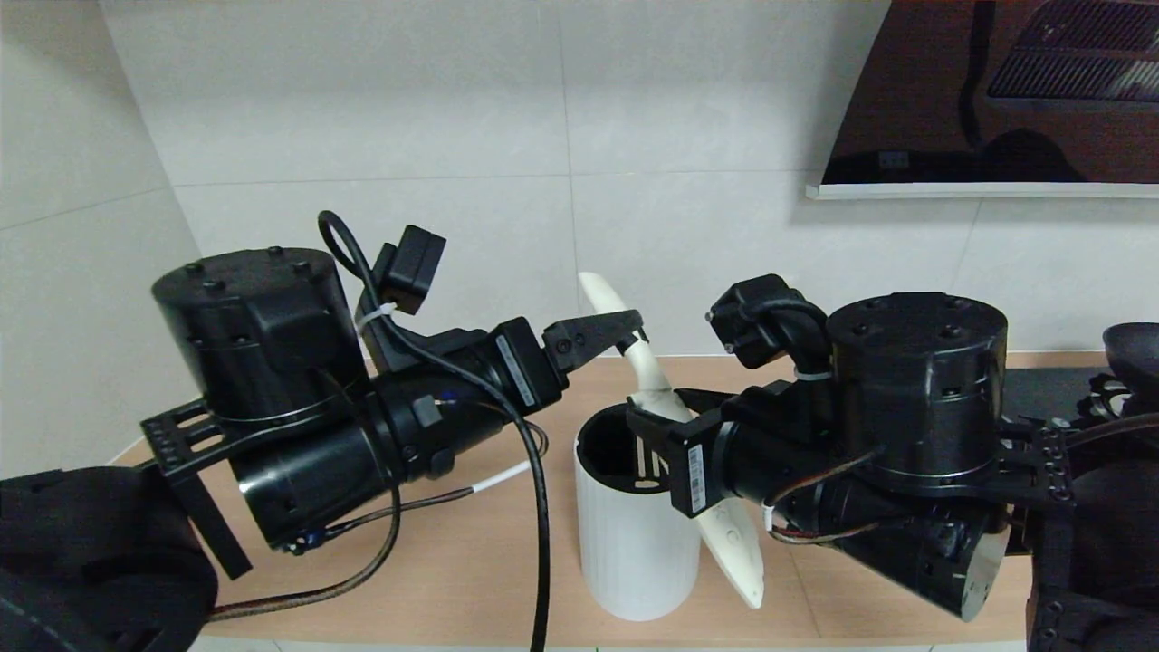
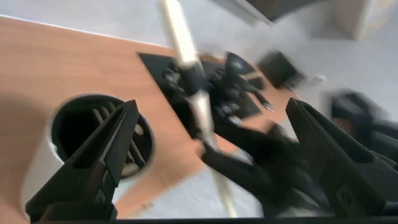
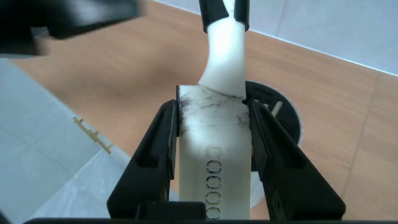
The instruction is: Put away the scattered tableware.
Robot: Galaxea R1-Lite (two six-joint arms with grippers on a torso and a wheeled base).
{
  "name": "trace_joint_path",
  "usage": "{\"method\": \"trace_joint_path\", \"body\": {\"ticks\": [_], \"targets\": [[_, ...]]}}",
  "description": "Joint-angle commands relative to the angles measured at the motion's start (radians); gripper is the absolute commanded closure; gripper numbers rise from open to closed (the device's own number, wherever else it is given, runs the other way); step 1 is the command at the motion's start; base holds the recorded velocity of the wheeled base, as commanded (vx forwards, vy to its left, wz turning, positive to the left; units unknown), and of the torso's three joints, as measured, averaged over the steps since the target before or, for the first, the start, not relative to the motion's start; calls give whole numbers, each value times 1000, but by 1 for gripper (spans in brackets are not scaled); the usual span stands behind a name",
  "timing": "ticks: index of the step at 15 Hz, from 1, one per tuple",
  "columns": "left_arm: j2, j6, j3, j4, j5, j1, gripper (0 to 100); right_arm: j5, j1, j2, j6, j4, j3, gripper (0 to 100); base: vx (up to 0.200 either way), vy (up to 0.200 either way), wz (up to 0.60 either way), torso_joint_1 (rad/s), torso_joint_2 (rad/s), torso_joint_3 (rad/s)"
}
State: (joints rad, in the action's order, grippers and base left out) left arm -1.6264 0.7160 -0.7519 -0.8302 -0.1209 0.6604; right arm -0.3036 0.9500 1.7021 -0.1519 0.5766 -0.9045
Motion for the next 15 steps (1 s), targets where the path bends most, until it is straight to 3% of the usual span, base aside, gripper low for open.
{"method": "trace_joint_path", "body": {"ticks": [1,15], "targets": [[-43,0,0,-6,1,7,0,1,16,4,-1,0,7,100,0,0,0,0,0,0],[-75,0,0,-66,36,16,0,3,75,8,-17,17,29,100,0,0,0,0,0,0]]}}
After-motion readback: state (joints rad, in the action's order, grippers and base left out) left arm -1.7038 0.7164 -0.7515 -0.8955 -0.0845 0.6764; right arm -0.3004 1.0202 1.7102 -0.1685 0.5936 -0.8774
